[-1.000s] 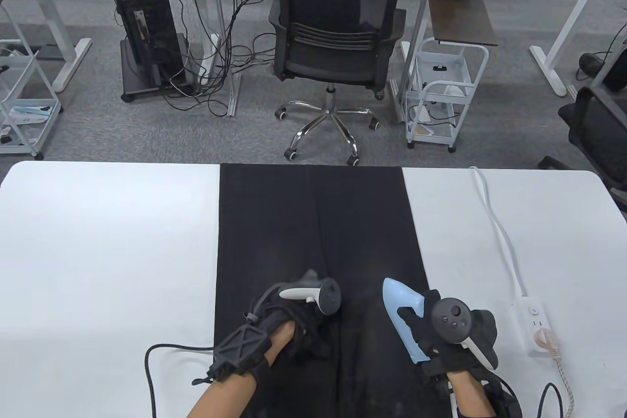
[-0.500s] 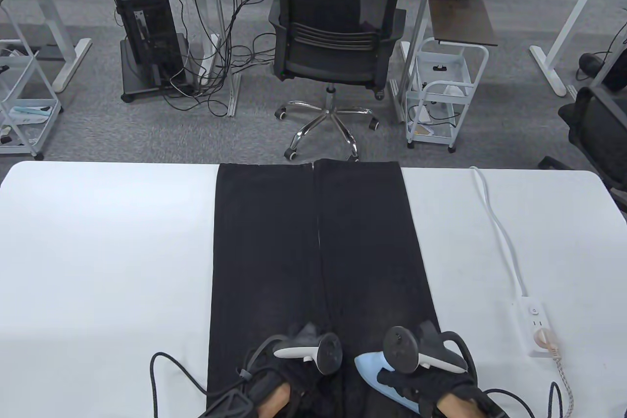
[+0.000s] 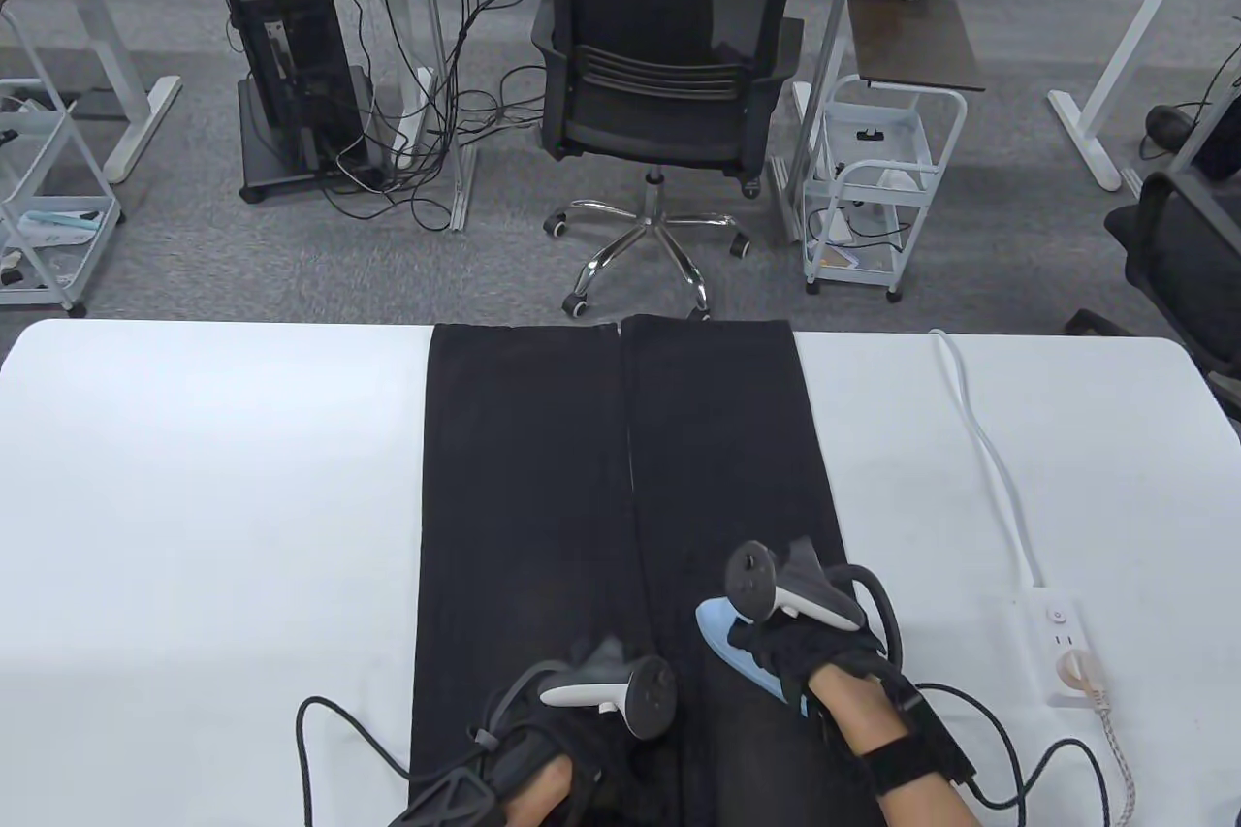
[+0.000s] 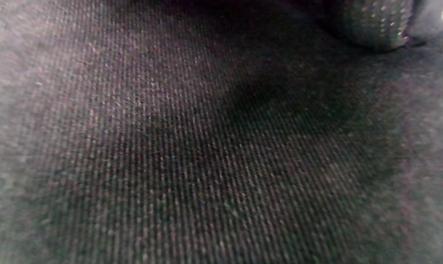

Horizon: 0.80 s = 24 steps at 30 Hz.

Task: Iron trousers with electric iron on table

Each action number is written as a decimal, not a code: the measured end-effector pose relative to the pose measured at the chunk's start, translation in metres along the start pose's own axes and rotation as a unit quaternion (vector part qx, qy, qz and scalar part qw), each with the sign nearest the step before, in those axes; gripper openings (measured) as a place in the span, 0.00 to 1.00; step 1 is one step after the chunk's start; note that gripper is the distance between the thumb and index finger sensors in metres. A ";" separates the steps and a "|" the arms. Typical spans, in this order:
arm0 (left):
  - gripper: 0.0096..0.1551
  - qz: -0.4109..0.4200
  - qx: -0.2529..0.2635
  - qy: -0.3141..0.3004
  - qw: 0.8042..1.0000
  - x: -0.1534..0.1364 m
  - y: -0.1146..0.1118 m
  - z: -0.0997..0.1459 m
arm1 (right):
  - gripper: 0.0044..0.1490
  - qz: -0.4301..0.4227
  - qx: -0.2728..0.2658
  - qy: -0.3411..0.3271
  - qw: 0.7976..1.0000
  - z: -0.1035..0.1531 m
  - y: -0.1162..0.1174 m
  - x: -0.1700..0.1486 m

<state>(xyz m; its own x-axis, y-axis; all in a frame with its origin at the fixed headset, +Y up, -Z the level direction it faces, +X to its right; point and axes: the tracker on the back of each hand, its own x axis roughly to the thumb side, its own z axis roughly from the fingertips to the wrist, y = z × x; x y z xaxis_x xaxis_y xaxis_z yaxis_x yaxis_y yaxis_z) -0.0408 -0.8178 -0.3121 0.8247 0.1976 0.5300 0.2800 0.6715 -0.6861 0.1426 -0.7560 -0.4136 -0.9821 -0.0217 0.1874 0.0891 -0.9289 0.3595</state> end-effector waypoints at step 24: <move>0.73 0.014 0.007 0.002 1.000 -0.004 0.000 -0.001 | 0.33 -0.014 -0.026 0.009 1.000 -0.023 -0.007 0.005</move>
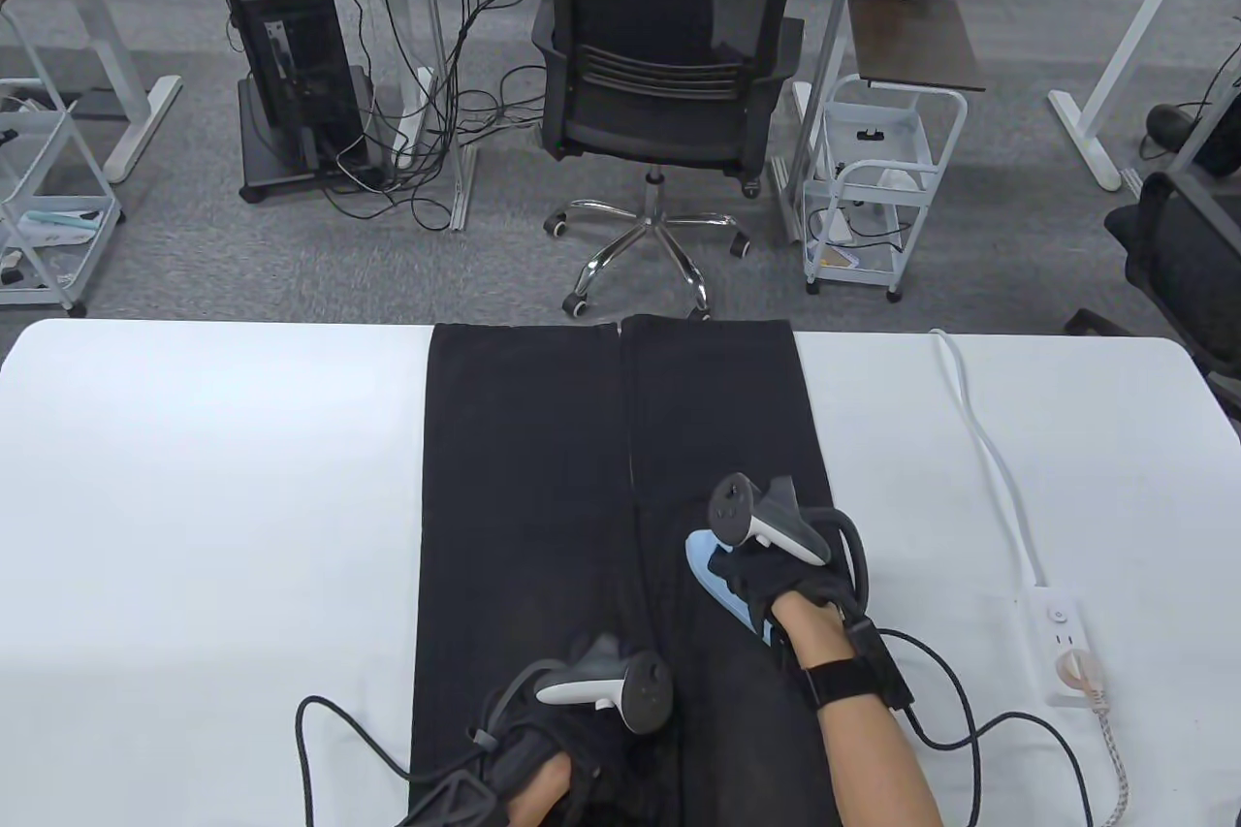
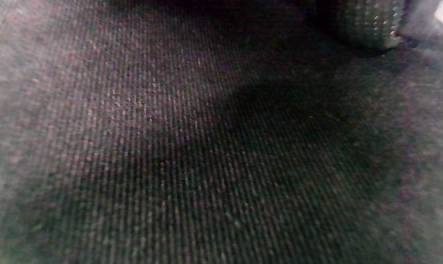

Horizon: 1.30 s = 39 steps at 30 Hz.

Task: Iron trousers with electric iron on table

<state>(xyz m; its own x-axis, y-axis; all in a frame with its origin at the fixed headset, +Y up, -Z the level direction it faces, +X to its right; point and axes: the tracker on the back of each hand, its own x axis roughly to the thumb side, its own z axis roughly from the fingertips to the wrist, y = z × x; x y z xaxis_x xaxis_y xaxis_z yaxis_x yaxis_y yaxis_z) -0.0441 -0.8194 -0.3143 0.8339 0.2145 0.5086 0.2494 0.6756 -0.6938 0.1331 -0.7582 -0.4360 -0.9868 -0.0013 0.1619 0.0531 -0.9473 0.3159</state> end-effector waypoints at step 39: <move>0.73 -0.002 -0.006 -0.001 1.000 0.000 0.000 -0.001 | 0.38 -0.043 -0.047 0.095 0.993 -0.043 -0.014 -0.036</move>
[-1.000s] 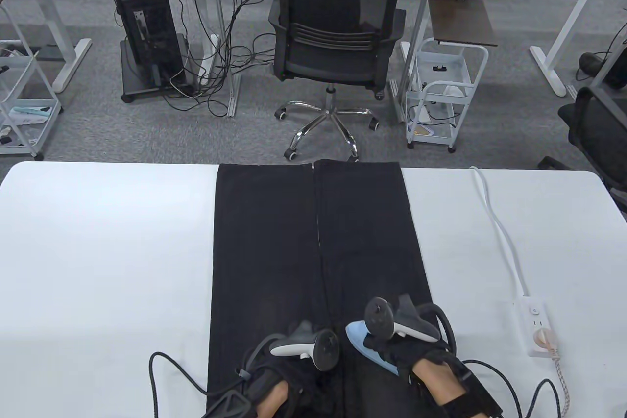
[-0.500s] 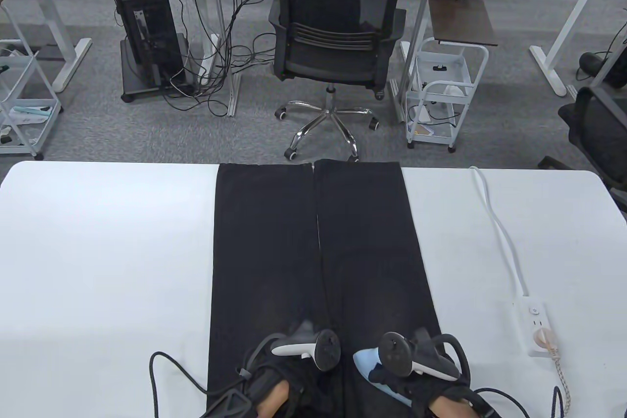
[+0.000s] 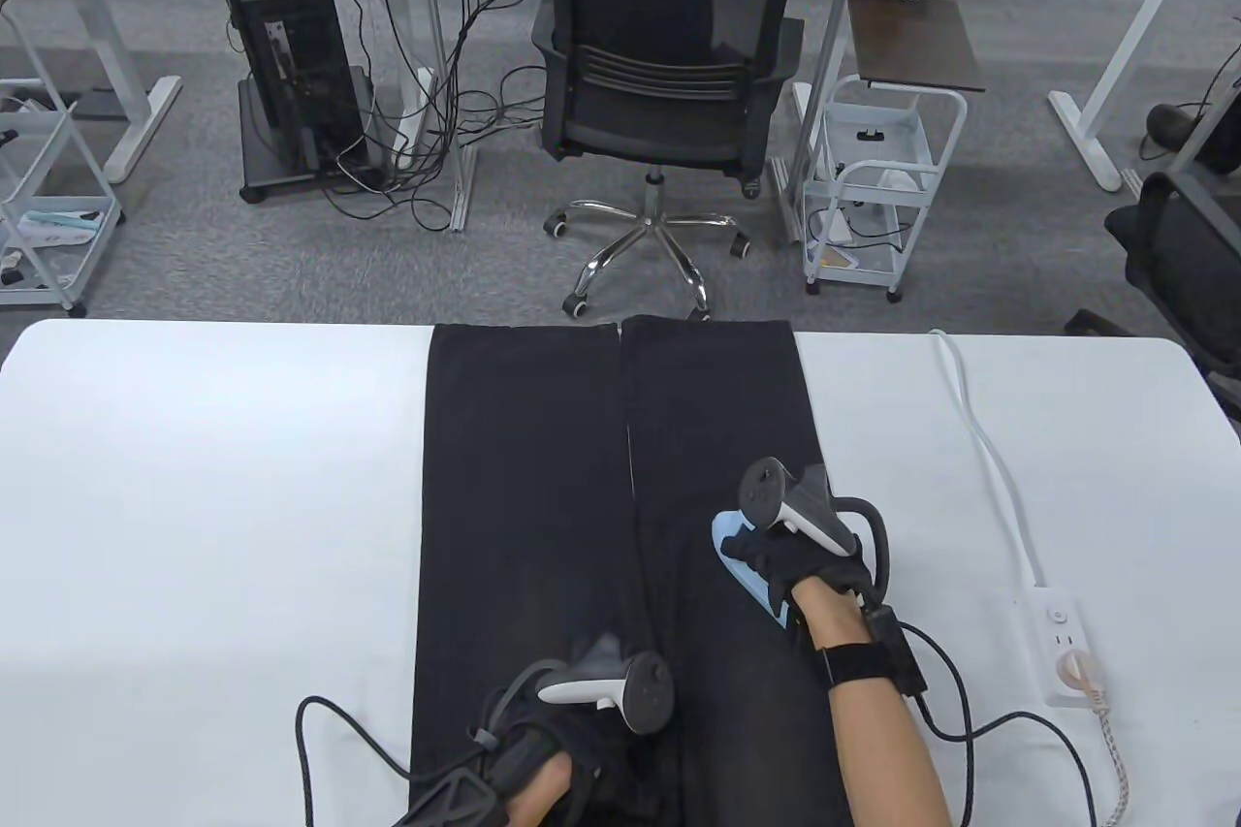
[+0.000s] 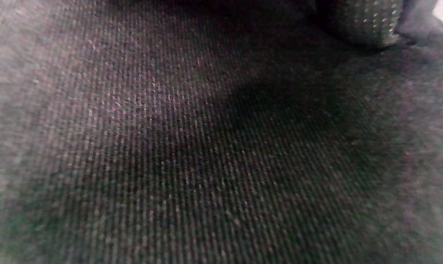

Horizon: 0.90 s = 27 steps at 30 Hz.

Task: Iron trousers with electric iron on table

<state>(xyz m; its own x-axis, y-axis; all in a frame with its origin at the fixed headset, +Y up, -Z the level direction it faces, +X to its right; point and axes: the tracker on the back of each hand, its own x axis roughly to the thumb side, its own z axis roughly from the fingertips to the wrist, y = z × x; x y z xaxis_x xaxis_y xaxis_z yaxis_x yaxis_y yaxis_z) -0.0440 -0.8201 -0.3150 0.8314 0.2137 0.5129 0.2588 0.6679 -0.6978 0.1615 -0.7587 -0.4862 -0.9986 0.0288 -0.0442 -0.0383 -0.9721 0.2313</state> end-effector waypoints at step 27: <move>0.73 0.009 -0.001 0.003 1.000 -0.003 -0.001 0.001 | 0.37 0.055 0.030 -0.205 0.977 0.159 0.041 0.001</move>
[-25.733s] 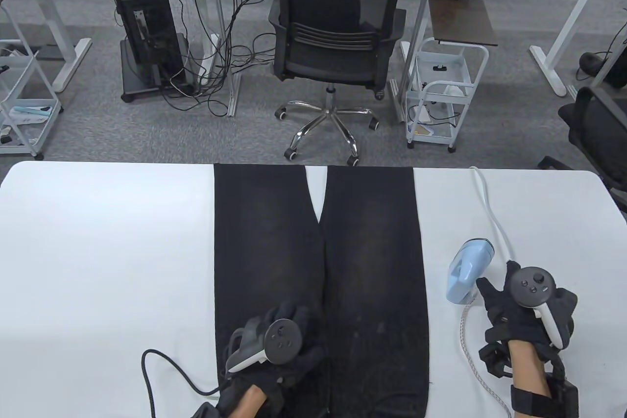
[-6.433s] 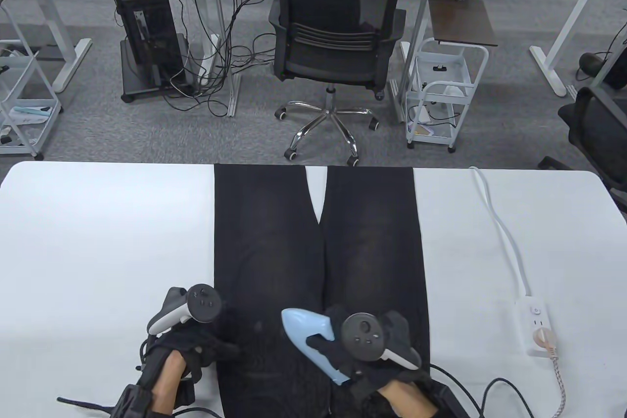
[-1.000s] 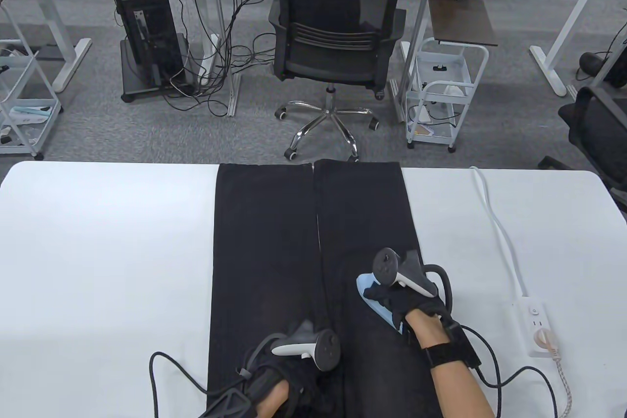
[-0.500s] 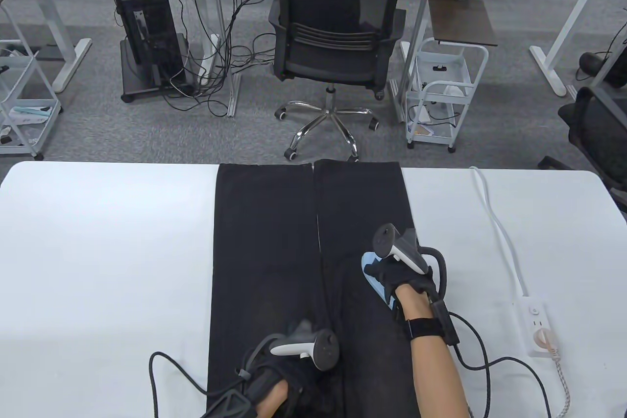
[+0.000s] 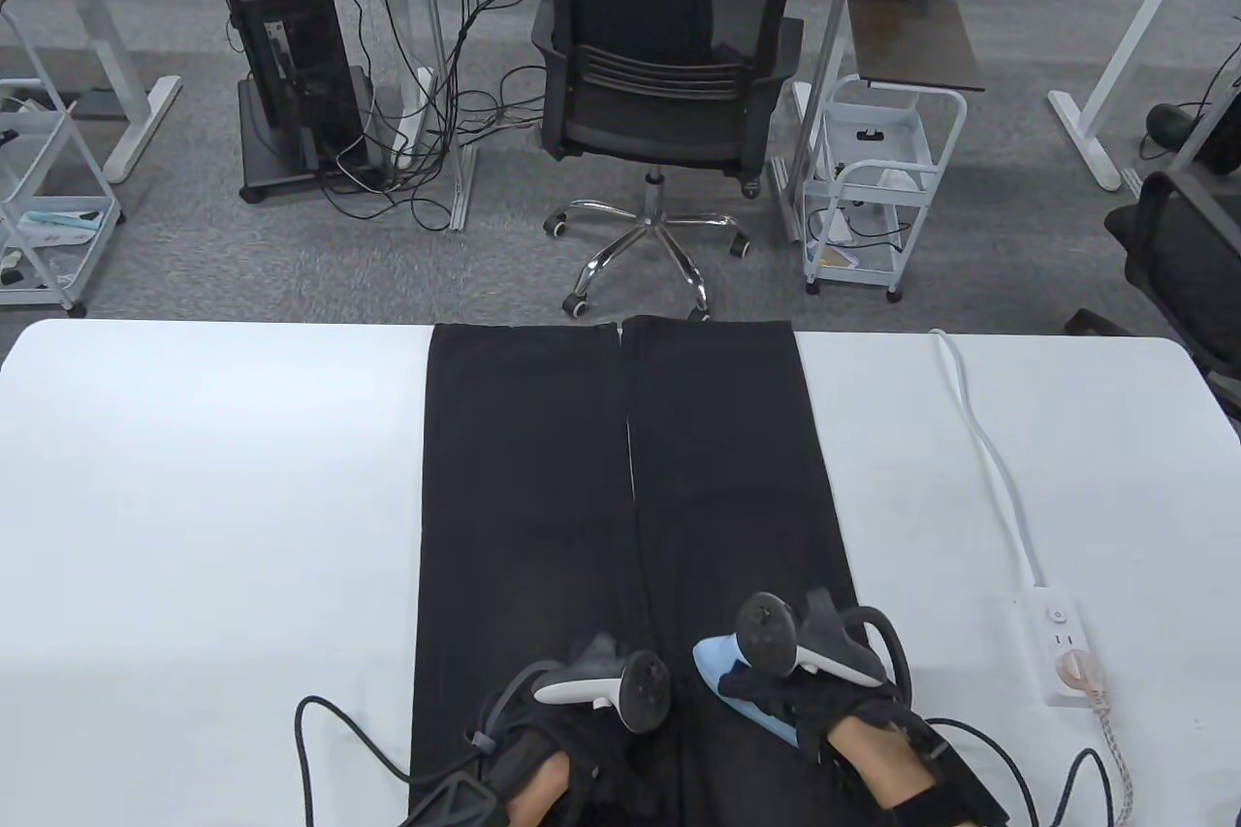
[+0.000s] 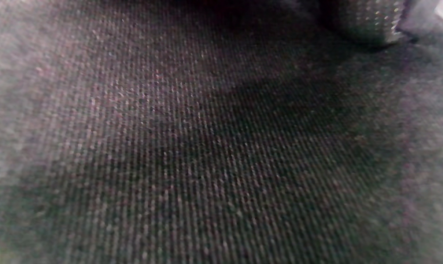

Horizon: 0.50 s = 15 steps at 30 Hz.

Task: Iron trousers with electric iron on table

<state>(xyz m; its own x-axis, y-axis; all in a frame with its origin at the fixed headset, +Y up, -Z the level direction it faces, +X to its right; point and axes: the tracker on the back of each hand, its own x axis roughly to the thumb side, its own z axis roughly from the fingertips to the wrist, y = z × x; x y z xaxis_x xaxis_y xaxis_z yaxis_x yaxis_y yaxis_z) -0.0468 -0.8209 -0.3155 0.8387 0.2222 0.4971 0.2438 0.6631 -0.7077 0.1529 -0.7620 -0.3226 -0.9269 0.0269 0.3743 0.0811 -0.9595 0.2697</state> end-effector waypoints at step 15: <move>0.73 -0.008 0.000 0.001 1.000 0.002 0.001 -0.001 | 0.37 0.002 -0.015 0.003 1.000 -0.002 -0.001 -0.003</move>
<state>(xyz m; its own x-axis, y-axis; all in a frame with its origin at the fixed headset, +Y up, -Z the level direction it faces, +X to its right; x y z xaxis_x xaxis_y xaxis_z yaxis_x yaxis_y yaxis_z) -0.0444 -0.8207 -0.3159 0.8355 0.2111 0.5073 0.2564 0.6668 -0.6997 0.1550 -0.7616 -0.3264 -0.9286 0.0214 0.3706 0.0740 -0.9676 0.2413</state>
